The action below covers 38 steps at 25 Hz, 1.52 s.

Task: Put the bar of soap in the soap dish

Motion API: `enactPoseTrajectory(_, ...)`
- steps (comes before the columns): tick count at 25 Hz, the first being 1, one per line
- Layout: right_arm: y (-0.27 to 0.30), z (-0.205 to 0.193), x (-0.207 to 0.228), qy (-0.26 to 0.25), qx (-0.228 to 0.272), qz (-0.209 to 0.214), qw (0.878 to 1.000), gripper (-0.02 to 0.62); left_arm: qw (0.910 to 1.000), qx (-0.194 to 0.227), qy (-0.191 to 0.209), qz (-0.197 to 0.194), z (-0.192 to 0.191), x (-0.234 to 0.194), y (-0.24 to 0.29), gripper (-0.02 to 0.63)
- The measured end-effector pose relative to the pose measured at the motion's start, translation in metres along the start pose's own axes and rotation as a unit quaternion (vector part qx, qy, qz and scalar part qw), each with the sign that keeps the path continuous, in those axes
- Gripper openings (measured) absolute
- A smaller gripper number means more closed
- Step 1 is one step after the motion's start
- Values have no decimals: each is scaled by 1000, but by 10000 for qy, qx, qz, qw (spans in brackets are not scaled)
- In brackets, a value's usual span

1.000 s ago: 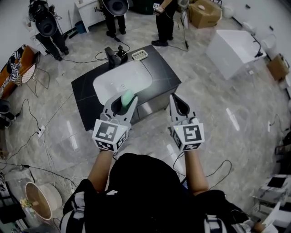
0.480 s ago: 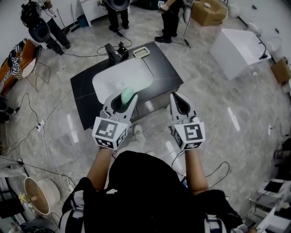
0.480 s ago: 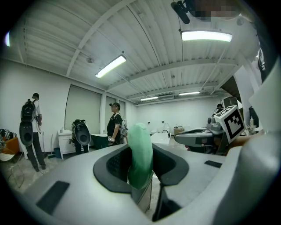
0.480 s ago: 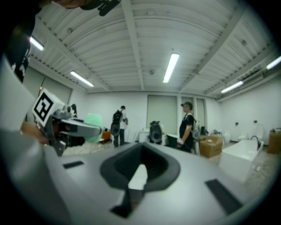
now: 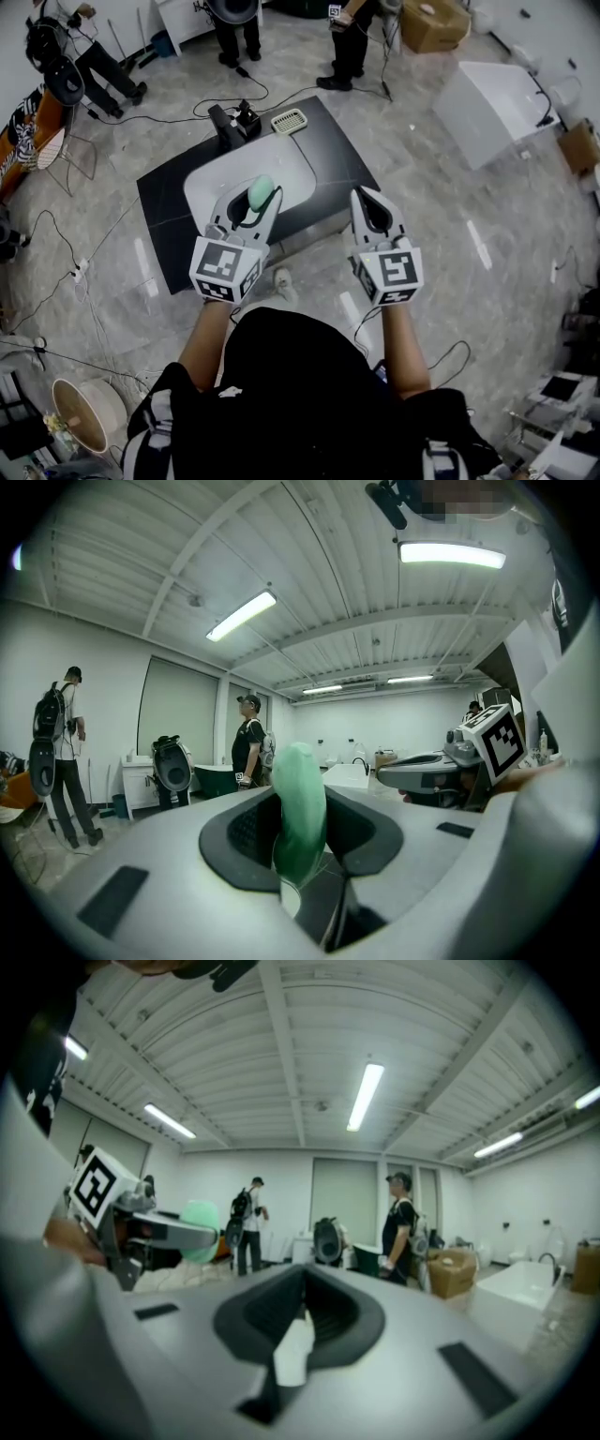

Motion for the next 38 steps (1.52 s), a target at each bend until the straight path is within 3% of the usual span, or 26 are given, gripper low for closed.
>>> enactPoseTrajectory(19,160,8,23,-68,-335,255,9991,35,9992,-263,-293,13,16,-125,94,132)
enactPoseTrajectory(32,198,-18,26,-211,-707,473,9961,35,9978,-511,-406,-64,4,-143,122,132)
enactPoseTrajectory(38,214,-29,42,-313,-760,698,9942,35,9969,-646,-435,90,-5,-143,143,132)
Point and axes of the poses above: the fingertips, and each gripper's own axes: y forward along the fingers, x to its right, z out of its top, the point moved 8 cm from there along -y, backward along the fingers, and after that the axes turned 10 degrees about -y, right-handed, at the moved point
